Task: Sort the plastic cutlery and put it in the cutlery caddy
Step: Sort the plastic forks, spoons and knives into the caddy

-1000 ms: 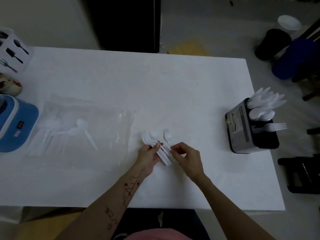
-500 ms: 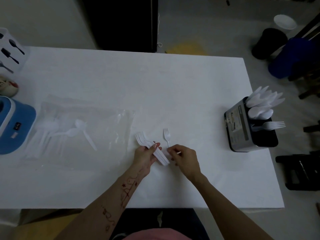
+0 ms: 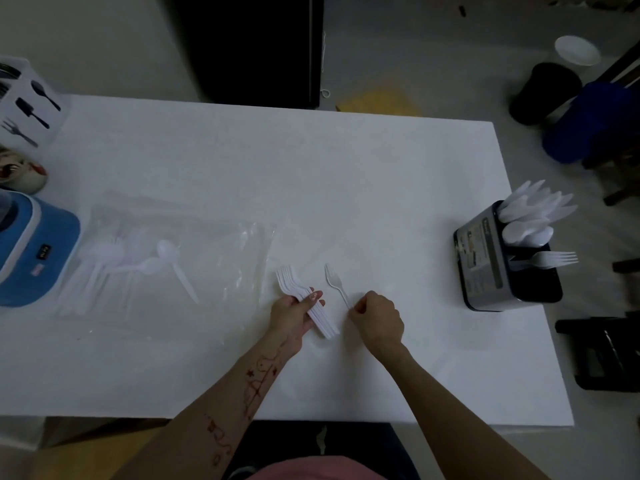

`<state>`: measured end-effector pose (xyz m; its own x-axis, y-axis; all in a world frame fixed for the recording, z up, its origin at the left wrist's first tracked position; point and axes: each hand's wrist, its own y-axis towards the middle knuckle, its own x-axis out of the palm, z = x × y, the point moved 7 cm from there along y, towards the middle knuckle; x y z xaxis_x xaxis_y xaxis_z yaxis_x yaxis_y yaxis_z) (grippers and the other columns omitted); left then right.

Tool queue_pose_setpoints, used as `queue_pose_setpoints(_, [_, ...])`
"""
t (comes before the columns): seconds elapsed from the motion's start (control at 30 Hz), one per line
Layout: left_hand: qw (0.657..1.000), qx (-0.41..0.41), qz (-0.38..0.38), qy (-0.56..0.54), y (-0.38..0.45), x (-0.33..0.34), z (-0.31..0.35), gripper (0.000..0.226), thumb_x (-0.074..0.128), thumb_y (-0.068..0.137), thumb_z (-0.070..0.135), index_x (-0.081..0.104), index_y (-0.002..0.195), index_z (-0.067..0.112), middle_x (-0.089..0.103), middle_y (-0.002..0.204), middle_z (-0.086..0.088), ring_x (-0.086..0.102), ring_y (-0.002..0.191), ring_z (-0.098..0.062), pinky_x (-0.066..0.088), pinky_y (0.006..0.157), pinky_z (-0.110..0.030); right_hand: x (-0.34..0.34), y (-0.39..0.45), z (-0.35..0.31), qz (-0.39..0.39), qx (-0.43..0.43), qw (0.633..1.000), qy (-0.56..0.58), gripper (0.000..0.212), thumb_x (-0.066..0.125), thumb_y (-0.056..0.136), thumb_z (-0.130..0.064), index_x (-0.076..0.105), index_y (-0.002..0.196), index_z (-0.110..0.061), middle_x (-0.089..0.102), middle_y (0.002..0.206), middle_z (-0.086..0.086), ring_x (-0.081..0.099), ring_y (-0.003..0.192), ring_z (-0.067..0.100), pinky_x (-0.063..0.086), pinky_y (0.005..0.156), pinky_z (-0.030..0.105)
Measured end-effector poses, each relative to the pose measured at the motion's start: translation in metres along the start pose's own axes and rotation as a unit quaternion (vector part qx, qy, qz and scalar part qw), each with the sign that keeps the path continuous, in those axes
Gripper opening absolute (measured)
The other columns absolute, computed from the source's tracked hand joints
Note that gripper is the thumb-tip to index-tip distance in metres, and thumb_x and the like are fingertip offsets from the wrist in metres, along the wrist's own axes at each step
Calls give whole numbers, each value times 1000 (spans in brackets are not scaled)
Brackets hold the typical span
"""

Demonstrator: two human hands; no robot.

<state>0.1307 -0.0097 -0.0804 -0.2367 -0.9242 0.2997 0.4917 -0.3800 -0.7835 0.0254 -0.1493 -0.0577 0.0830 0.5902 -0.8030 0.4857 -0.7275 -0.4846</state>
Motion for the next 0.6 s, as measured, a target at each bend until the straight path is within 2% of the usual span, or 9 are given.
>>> queue_pose_setpoints(0.1, [1000,0,-1,1,-1,3,2,12,63,85,-2,62,95,5,67,98,-11,65,88,-22,56,81,-37,-1,1,0,-1,-22,1000,-2,13,58,89,-17,56,102,-15,64,94,1,53,75,17,40,64,27])
queue_pose_setpoints(0.2, [1000,-1,2,4,-2,3,1,12,63,85,-3,63,94,6,68,98,-11,65,88,-22,56,79,-37,-3,0,0,6,-56,998,0,10,60,86,-20,57,96,-19,65,93,-2,56,75,16,43,62,26])
queue_pose_setpoints(0.3, [1000,0,-3,7,-3,6,1,15,64,85,-2,62,99,2,68,98,-11,65,87,-21,58,75,-34,-10,-3,3,40,-88,992,80,7,60,87,-24,53,86,-26,63,86,-8,61,69,15,55,58,34])
queue_pose_setpoints(0.37, [1000,2,-10,8,-3,11,0,21,63,86,-2,60,107,-1,67,100,-12,65,89,-22,57,78,-36,-16,-7,4,55,-111,982,141,10,62,89,-23,54,83,-26,64,83,-12,64,69,12,58,57,39])
queue_pose_setpoints(0.5, [999,8,-39,17,-7,29,-3,12,61,88,0,61,100,1,67,102,-13,65,91,-21,57,79,-36,-29,-16,3,60,-162,967,189,5,70,88,-20,66,85,-19,65,83,-11,63,73,11,58,53,32])
queue_pose_setpoints(0.6, [999,7,-43,12,-8,41,-7,11,59,90,0,61,100,-2,67,98,-13,64,89,-22,53,87,-42,-38,-22,11,68,-173,953,237,2,73,86,-17,71,86,-16,67,85,-14,65,76,10,56,51,28])
